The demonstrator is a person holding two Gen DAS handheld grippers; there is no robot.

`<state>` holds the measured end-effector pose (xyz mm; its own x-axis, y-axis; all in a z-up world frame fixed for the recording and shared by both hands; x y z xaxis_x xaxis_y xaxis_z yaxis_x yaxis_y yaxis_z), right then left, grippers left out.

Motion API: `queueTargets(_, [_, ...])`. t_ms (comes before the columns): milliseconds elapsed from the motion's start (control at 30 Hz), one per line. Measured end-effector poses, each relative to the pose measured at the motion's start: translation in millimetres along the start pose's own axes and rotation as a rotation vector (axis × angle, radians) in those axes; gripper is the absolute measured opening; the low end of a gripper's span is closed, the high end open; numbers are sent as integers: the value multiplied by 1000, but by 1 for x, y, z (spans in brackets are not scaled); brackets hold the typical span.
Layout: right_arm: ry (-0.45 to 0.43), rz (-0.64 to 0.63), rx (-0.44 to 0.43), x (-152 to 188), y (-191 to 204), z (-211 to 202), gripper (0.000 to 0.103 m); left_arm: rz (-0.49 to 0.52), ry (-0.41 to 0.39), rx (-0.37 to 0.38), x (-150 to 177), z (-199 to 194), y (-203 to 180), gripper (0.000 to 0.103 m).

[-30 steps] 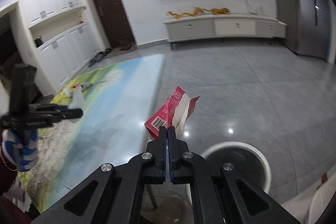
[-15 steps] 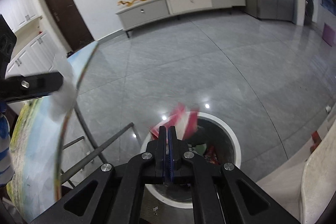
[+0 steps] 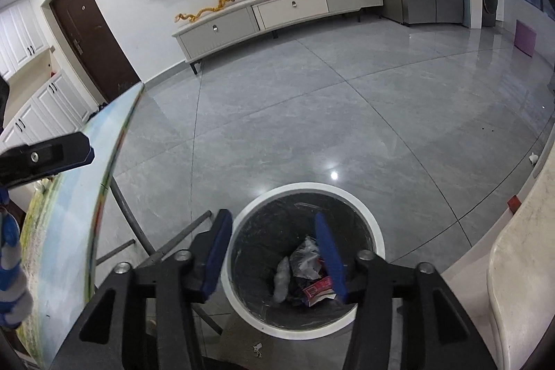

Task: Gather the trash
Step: 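Move both tools back over the table toward the red-white wrapper and white bag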

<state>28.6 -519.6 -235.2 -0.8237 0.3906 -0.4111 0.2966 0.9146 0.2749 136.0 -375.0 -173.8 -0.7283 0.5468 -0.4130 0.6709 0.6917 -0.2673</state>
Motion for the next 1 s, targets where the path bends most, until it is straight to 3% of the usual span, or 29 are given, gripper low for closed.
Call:
queueTargets(167, [-34, 5, 22, 1, 7, -15, 77, 28, -94, -138, 11, -28, 9, 66])
queueTargets(400, [-99, 41, 37, -2, 19, -42, 103, 37, -191, -228, 24, -63, 20, 66])
queueTargets(733, [-173, 69, 46, -2, 31, -66, 103, 24, -255, -252, 37, -97, 34, 66])
queueTargets(1000, [-193, 86, 48, 4, 40, -77, 103, 22, -251, -225, 46, -104, 48, 66])
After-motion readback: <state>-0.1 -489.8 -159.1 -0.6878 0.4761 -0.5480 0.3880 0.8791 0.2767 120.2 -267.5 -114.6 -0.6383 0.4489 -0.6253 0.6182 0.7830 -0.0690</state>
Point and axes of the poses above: each gripper's, at about its wrist camera, not at the fingertips, and z roughly the way its jaws point, y to its left, x to its underside, the point moved 9 cm from there along z, roughly the way its jaws point, and after that the axes turned 15 degrees about y, right-handed, at the moved point
